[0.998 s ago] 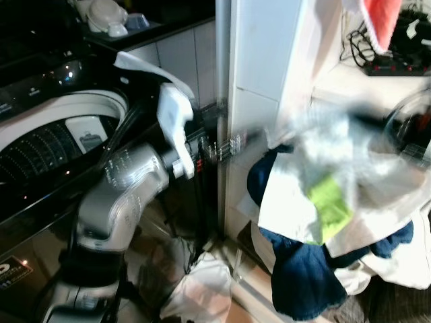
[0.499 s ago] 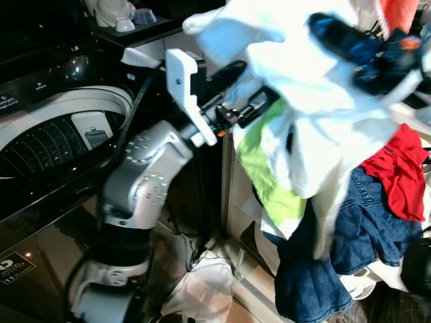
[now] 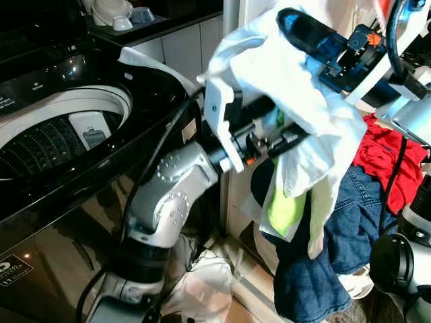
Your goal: Clothes washing
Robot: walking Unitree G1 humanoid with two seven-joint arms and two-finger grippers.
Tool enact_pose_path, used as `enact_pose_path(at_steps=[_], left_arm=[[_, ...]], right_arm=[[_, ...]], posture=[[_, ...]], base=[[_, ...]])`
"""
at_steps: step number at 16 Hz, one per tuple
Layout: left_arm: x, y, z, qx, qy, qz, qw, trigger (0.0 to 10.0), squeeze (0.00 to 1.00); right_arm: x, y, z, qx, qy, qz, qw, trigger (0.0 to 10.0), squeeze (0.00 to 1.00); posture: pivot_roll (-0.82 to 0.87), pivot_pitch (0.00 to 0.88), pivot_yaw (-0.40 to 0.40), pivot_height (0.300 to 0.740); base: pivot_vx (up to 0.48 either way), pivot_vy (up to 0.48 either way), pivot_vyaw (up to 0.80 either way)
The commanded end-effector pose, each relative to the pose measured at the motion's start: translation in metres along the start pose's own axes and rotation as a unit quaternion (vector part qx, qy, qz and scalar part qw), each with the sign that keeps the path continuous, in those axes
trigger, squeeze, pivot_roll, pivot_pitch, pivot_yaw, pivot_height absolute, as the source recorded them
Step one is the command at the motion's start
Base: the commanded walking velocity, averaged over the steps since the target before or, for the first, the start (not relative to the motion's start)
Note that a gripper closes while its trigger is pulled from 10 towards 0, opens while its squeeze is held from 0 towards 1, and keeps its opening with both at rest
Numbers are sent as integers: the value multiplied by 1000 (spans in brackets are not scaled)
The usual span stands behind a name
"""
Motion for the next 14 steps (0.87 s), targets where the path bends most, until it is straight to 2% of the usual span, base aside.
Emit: enact_pose_path(at_steps=[1,2,3,6,8,9,10,11,13,14], left_arm=[[1,0,7,-6,-21,-5,1000,9765,0],[-1,1,5,-3,-13,-4,1000,5137,0],[-3,1,2,3,-7,-5,1000,0,0],[-11,2,-9,11,25,-11,1000,0,0],[-32,8,-19,9,51,0,999,0,0],[-49,13,-24,10,61,3,998,0,0],[-60,18,-27,13,70,5,997,0,0],[-71,28,-30,7,74,23,997,10000,0],[-82,42,-32,4,76,44,996,10000,1000],[-85,46,-31,7,73,47,996,10000,1000]], right_arm=[[1,9,-7,-10,10,12,1000,0,0],[1,10,-6,-9,7,12,1000,0,0],[0,11,-6,-9,3,13,1000,0,0],[-1,12,-3,-14,-8,9,1000,0,0],[-5,12,2,-21,-26,4,999,0,0],[-8,12,6,-23,-38,2,999,0,0],[-9,12,9,-24,-45,-1,999,0,0],[-11,12,10,-26,-50,-4,998,0,0],[-11,11,12,-28,-53,-10,998,0,0],[-10,10,14,-28,-54,-14,998,0,0]], posture=[[-3,0,39,740],[-1,0,38,740],[-1,0,38,740],[-1,0,40,740],[-1,0,40,740],[-8,0,42,740],[-3,0,36,740],[2,0,30,740],[9,0,22,740],[11,0,20,740]], base=[[0,0,0],[0,0,0],[0,0,0],[0,0,0],[0,0,0],[0,0,0],[0,0,0],[0,0,0],[0,0,0],[0,0,0]])
Point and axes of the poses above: a point about 5 cm out from each wrist's last joint towards the gripper, its own x axis pointing out of the wrist towards the gripper, its own y axis along the axis of the wrist's last joint, z = x × y, the point moved 2 cm from there along x, pointing out of the wrist towards the gripper, and after that the axes turned 12 degrees about -x, right-handed, at the moved point
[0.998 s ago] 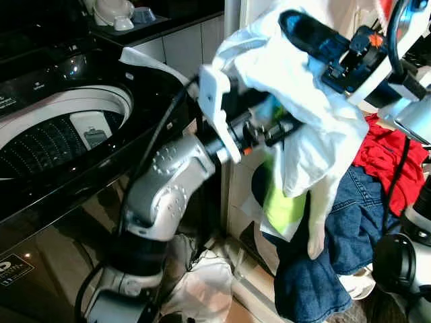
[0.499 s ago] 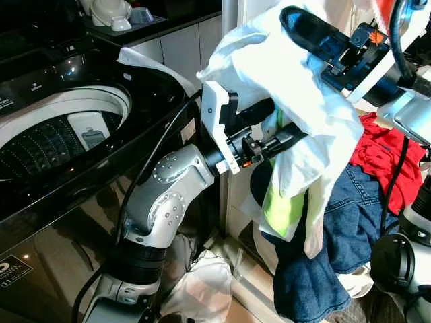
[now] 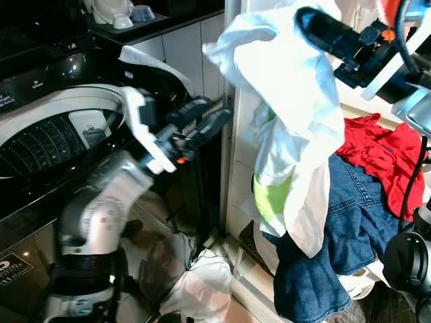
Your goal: Clothes washing
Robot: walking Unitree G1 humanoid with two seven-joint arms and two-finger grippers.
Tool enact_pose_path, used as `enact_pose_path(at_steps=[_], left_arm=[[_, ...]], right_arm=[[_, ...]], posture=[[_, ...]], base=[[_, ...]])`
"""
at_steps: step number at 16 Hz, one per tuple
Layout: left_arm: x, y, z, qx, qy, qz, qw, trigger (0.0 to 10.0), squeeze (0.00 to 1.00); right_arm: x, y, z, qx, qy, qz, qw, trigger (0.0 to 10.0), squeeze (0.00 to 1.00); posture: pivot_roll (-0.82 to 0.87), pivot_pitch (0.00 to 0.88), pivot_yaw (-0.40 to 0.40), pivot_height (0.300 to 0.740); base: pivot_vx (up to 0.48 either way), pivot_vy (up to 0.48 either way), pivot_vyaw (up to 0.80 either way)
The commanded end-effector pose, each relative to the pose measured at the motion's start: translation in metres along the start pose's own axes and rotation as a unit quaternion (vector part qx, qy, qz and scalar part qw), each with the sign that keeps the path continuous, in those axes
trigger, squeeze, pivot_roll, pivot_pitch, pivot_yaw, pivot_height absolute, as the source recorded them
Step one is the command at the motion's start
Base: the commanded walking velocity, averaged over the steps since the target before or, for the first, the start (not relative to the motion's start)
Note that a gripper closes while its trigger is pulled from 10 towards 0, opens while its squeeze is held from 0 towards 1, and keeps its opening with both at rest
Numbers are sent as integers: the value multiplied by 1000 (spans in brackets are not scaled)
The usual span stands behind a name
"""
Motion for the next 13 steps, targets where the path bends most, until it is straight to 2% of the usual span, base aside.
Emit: enact_pose_path(at_steps=[1,3,5,7,9,10,13], left_arm=[[2,6,8,-5,-26,6,1000,10000,1000],[8,8,18,-30,-49,26,998,10000,1000],[13,21,22,-60,-62,76,993,10000,1000],[16,30,24,-75,-74,98,990,10000,1000],[20,28,27,-81,-86,85,989,10000,1000],[26,12,26,-60,-69,45,995,10000,1000],[36,-6,23,-35,-42,10,998,10000,1000]], right_arm=[[1,1,1,-9,-3,-1,1000,0,0],[8,-8,1,-27,-14,-24,999,0,0],[12,-15,2,-47,-24,-44,998,0,0],[15,-17,1,-53,-27,-50,997,0,0],[17,-18,-2,-56,-23,-51,997,0,0],[20,-18,-4,-60,-19,-49,997,0,0],[23,-16,-10,-65,-8,-43,997,0,0]], posture=[[12,0,19,740],[12,0,19,740],[1,0,25,740],[1,0,25,740],[0,0,28,740],[0,0,28,740],[-1,0,30,740]], base=[[0,0,0],[0,0,0],[0,0,0],[0,0,0],[0,0,0],[0,0,0],[0,0,0]])
Point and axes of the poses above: a point about 5 cm out from each wrist's last joint towards the gripper, its own x axis pointing out of the wrist towards the gripper, its own y axis along the axis of the wrist's last joint, z = x × y, the point moved 2 cm from there along x, pointing out of the wrist towards the gripper, and after that the axes turned 12 degrees about -x, right-handed, at the moved point
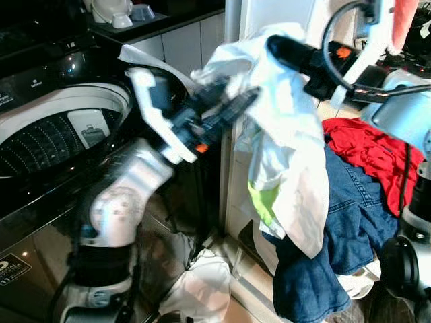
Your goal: Clothes washing
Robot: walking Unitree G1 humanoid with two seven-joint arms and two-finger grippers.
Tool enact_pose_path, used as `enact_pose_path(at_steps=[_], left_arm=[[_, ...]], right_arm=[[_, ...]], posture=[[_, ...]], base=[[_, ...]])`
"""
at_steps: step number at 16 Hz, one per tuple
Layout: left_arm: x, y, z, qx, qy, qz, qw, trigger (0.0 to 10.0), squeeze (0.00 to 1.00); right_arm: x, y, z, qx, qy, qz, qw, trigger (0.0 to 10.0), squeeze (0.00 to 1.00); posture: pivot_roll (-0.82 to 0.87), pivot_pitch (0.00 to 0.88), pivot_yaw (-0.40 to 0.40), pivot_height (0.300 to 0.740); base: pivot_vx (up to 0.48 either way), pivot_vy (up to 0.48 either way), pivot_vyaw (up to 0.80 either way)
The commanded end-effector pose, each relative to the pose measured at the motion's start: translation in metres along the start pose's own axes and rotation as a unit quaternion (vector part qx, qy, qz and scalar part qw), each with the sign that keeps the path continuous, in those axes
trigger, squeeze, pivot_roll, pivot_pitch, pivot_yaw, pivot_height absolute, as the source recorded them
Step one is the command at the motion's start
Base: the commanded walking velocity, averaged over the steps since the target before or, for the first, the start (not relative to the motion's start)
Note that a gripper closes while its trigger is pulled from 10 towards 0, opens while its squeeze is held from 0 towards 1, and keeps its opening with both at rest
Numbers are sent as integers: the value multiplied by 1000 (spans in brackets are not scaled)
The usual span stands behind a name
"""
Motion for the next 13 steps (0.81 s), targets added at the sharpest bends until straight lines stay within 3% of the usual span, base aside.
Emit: enact_pose_path(at_steps=[1,3,4,6,13], left_arm=[[3,-5,-5,18,21,-10,1000,10000,1000],[9,-9,-8,39,37,-18,998,10000,1000],[19,-17,-7,53,38,-24,998,10000,1000],[26,-27,-4,59,30,-36,997,10000,0],[39,-50,-12,110,69,-64,989,10000,0]], right_arm=[[2,11,-6,-18,8,21,1000,0,0],[3,12,-8,-18,12,23,1000,0,0],[6,12,-13,-15,19,26,999,0,0],[9,10,-18,-11,27,27,999,0,0],[18,5,-34,8,52,31,998,0,0]], posture=[[-1,0,29,740],[-1,0,29,740],[-2,0,30,740],[-4,0,33,740],[-11,0,39,740]], base=[[0,0,0],[0,0,0],[0,0,0],[0,0,0],[0,0,0]])
Point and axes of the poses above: a point about 5 cm out from each wrist's last joint towards the gripper, its own x axis pointing out of the wrist towards the gripper, its own y axis along the axis of the wrist's last joint, z = x × y, the point moved 2 cm from there along x, pointing out of the wrist towards the gripper, and after that the axes turned 12 degrees about -x, right-handed, at the moved point
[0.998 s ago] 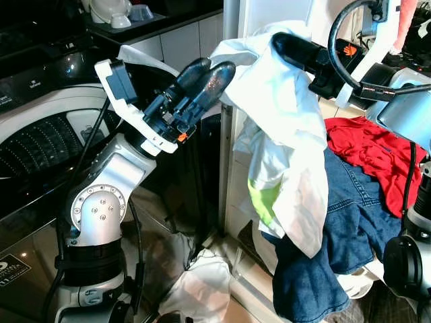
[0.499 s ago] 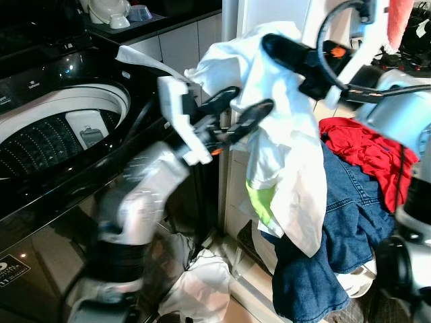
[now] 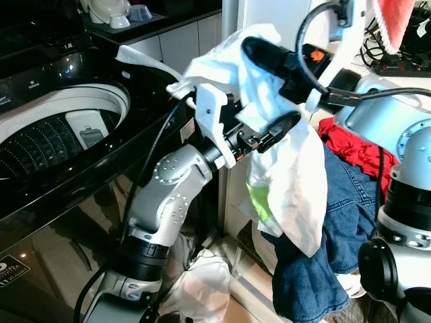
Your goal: Clothes washing
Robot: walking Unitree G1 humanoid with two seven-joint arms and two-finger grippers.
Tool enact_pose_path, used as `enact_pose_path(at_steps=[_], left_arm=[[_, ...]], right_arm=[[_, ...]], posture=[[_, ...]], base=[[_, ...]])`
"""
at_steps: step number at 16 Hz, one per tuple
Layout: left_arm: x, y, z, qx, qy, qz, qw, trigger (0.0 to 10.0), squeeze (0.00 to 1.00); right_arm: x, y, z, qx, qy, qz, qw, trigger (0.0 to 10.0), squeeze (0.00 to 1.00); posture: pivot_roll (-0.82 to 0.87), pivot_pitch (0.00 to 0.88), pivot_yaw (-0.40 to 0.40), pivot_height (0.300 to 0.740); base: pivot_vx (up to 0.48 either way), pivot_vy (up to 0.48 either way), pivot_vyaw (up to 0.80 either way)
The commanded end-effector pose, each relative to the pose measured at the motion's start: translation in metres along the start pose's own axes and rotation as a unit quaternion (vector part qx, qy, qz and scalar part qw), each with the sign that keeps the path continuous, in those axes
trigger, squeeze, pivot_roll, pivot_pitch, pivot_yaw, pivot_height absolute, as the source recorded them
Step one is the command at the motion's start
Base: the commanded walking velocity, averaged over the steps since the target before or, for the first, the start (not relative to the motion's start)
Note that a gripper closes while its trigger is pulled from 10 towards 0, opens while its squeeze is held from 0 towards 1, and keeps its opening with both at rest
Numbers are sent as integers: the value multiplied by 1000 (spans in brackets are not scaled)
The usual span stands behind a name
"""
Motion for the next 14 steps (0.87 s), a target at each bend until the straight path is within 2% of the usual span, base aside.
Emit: enact_pose_path(at_steps=[1,2,3,4,8,14], left_arm=[[3,-4,-6,19,24,-19,999,10000,0],[1,-3,-22,31,74,-18,997,2549,0],[-1,-2,-28,38,93,-14,995,2549,0],[-2,0,-30,34,96,-8,995,0,0],[-5,8,-37,35,113,21,993,0,0],[-5,11,-32,20,91,34,995,0,0]], right_arm=[[1,12,-13,-17,25,19,999,0,0],[1,12,-14,-15,25,21,999,0,0],[1,13,-14,-14,24,22,999,0,0],[0,13,-14,-15,23,22,999,0,0],[0,12,-12,-15,19,18,1000,0,0],[-1,11,-4,-18,-6,16,1000,0,0]], posture=[[-13,0,40,740],[-14,0,41,740],[-14,0,41,740],[-11,0,38,740],[-4,0,32,740],[-4,0,34,740]], base=[[0,0,0],[0,0,0],[0,0,0],[0,0,0],[0,0,0],[0,0,0]])
Point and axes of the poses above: a point about 5 cm out from each wrist's last joint towards the gripper, its own x axis pointing out of the wrist towards the gripper, its own y axis along the axis of the wrist's last joint, z = x × y, the point moved 2 cm from there along x, pointing out of the wrist towards the gripper, and after that the axes turned 12 degrees about -x, right-handed, at the moved point
